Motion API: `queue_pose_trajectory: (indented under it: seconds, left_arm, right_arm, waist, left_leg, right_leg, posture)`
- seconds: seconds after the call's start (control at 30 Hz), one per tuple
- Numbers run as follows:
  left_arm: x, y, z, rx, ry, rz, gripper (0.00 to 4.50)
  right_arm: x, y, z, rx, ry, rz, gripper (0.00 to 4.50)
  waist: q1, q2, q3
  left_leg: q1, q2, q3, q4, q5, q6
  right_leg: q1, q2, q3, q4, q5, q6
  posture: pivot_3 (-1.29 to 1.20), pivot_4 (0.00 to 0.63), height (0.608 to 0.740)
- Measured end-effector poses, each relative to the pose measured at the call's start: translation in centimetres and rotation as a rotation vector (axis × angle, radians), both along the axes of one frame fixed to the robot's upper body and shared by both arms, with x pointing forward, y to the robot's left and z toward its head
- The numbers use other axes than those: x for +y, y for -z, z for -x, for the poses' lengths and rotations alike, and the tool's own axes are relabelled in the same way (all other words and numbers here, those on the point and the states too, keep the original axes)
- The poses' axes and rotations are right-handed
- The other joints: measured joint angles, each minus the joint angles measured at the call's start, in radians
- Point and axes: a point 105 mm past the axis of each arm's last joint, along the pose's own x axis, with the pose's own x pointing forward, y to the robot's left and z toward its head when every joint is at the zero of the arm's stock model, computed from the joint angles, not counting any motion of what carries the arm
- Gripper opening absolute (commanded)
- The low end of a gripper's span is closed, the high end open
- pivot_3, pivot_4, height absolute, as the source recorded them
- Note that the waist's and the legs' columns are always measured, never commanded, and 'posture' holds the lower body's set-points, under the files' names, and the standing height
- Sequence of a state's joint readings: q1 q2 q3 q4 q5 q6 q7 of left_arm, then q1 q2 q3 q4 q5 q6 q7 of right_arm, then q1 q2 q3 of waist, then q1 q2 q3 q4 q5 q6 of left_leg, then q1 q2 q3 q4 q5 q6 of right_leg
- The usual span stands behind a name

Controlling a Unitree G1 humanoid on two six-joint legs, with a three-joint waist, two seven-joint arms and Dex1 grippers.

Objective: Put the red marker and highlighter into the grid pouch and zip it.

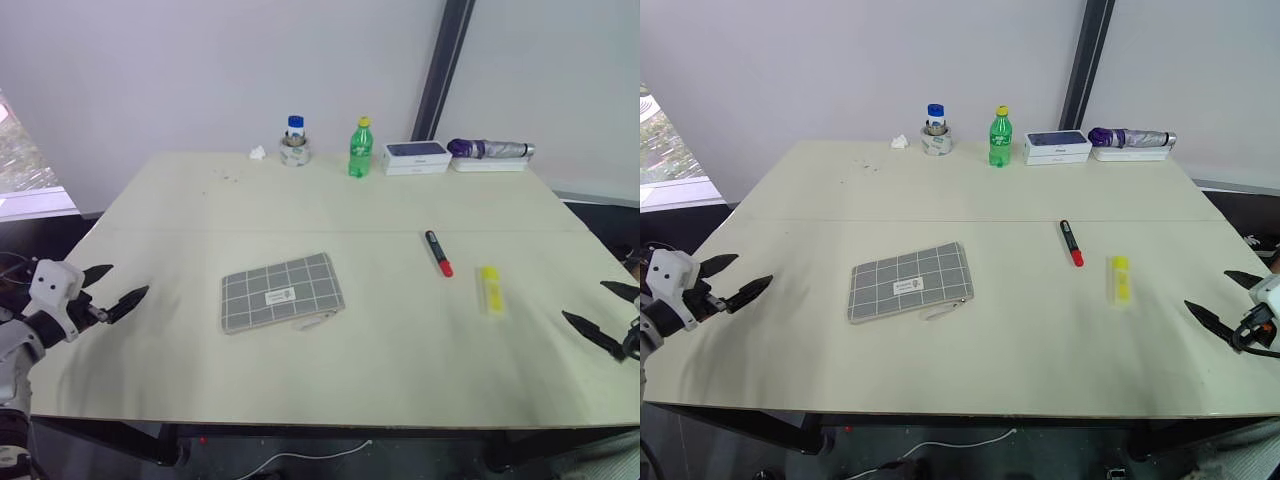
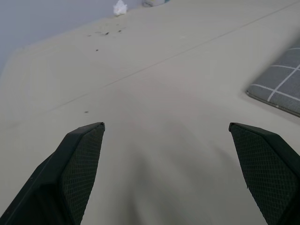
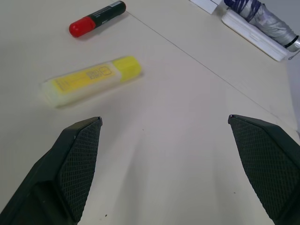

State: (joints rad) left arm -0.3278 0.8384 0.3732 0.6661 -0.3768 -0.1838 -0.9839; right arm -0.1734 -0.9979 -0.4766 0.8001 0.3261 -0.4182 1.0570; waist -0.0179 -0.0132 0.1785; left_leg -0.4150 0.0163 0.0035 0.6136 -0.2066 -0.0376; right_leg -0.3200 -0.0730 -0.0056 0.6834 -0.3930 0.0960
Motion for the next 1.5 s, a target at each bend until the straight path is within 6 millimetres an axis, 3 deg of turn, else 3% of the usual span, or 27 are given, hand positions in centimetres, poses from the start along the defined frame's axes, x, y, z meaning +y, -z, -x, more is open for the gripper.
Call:
queue_pose_trajectory:
  seconds: [0.33,0.67,0.97,1.37,1.5]
  left_arm:
    - [-0.4,0.0,-1.0,-0.008,-0.016,-0.073,4.50]
    - [-2.5,0.3,-1.2,-0.035,0.080,-0.047,4.50]
    - [-2.6,0.6,-1.4,0.007,0.075,0.068,4.50]
    - [-3.8,0.8,-1.5,-0.016,0.128,0.053,4.50]
    - [-4.2,0.7,-1.5,-0.019,0.147,0.050,4.50]
  right_arm:
    - [-0.1,0.7,0.2,0.007,0.018,-0.007,4.47]
    - [0.0,1.1,0.2,0.002,0.031,-0.012,4.47]
    - [2.0,1.7,-0.7,-0.026,-0.013,-0.024,4.47]
    - [3.0,1.8,-0.9,-0.039,-0.014,-0.035,4.47]
    - [3.4,1.7,-1.0,-0.037,-0.021,-0.043,3.20]
  waist:
    - [0.000,0.000,0.000]
    - [0.000,0.000,0.000]
    - [0.001,0.000,0.000]
    - [0.002,0.000,0.000]
    - [0.002,0.000,0.000]
  left_leg:
    - [0.000,0.000,0.000,0.000,0.000,0.000]
    - [0.000,0.000,0.000,0.000,0.000,0.000]
    - [0.000,0.000,0.000,0.000,0.000,0.000]
    - [0.000,0.000,0.000,0.000,0.000,0.000]
    - [0.000,0.000,0.000,0.000,0.000,0.000]
  right_leg:
    - [0.000,0.000,0.000,0.000,0.000,0.000]
    - [0.000,0.000,0.000,0.000,0.000,0.000]
    - [0.000,0.000,0.000,0.000,0.000,0.000]
    - [0.000,0.000,0.000,0.000,0.000,0.000]
    - [0.000,0.000,0.000,0.000,0.000,0.000]
  posture:
    - [0.00,0.150,0.740]
    - [0.00,0.150,0.740]
    - [0.00,0.150,0.740]
    - [0.00,0.150,0.740]
    - [0.00,0.150,0.740]
